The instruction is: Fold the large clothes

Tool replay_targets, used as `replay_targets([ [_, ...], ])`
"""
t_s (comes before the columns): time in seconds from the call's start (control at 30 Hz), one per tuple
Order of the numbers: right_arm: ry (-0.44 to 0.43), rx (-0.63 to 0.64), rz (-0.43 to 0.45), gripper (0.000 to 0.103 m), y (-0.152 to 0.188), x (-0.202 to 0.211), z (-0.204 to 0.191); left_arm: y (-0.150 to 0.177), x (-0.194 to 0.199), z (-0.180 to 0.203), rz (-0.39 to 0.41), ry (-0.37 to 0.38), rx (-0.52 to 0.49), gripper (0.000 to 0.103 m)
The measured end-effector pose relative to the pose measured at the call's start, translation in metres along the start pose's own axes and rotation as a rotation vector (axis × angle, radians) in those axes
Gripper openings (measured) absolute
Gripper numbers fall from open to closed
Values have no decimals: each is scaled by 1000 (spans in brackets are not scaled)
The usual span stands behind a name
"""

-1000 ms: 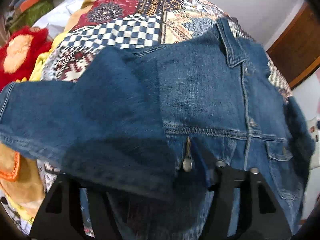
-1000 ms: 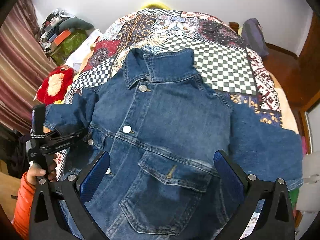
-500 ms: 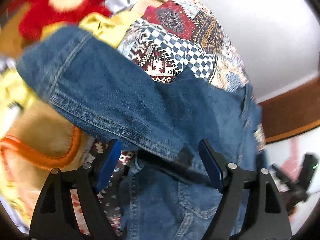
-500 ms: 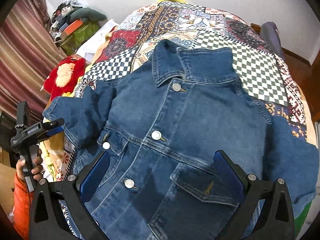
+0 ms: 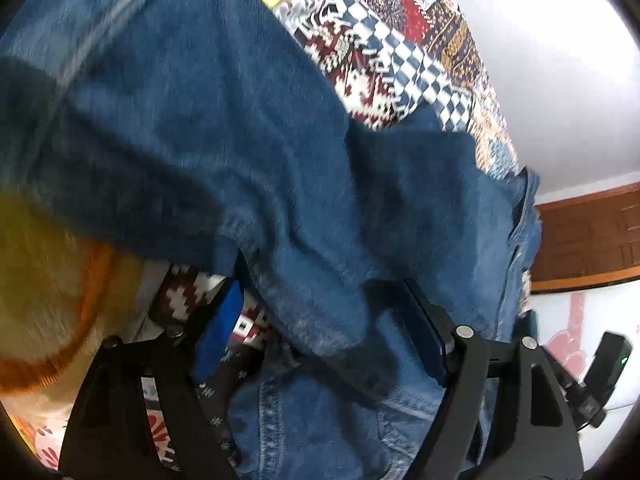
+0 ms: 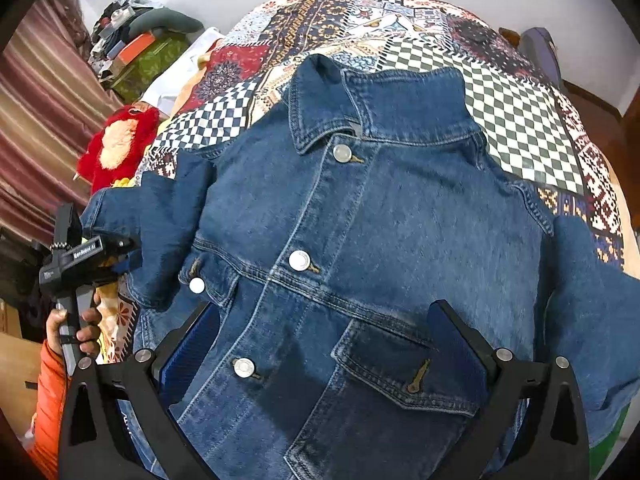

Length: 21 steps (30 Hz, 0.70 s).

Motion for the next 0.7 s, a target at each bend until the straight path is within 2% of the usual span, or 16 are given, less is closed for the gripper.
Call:
replay_targets([
  [0.1,5,1,-9,103,2,-3,3,-4,1,-4,18,-1,22,78],
  [0.2,10,6,-3,103,3,-1,4,-28,13,-9,90,-14,78,73],
  [0.3,21,17,17,103,3,6,6,-48,24,-7,170,1,97,56],
  [0.33,24,18,25,103,3,10,7,-54,27,-5,199,-20,82,38],
  [0.37,26,17,31,103,3,12,9,-58,28,-4,209,-60,57,23],
  [0.4,26,12,38,103,4,16,12,-61,30,0,217,-102,32,19],
  [0.5,27,-4,54,103,4,25,21,-61,48,31,286,-141,-70,16],
  [0.6,36,-30,74,103,3,33,35,-54,72,81,359,-172,-212,14],
  [0.7,19,-75,85,103,3,41,48,-37,93,147,399,-132,-366,14],
])
Point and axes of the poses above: each gripper's, at about its wrist camera, not at the fingertips, and x roughly against the way its jaws point, z to its right, y to its underside, the point moved 10 cm from there along -x, roughly the way its jaws point, and after that the axes turned 8 degrees about -z, right-handed, at the moved point
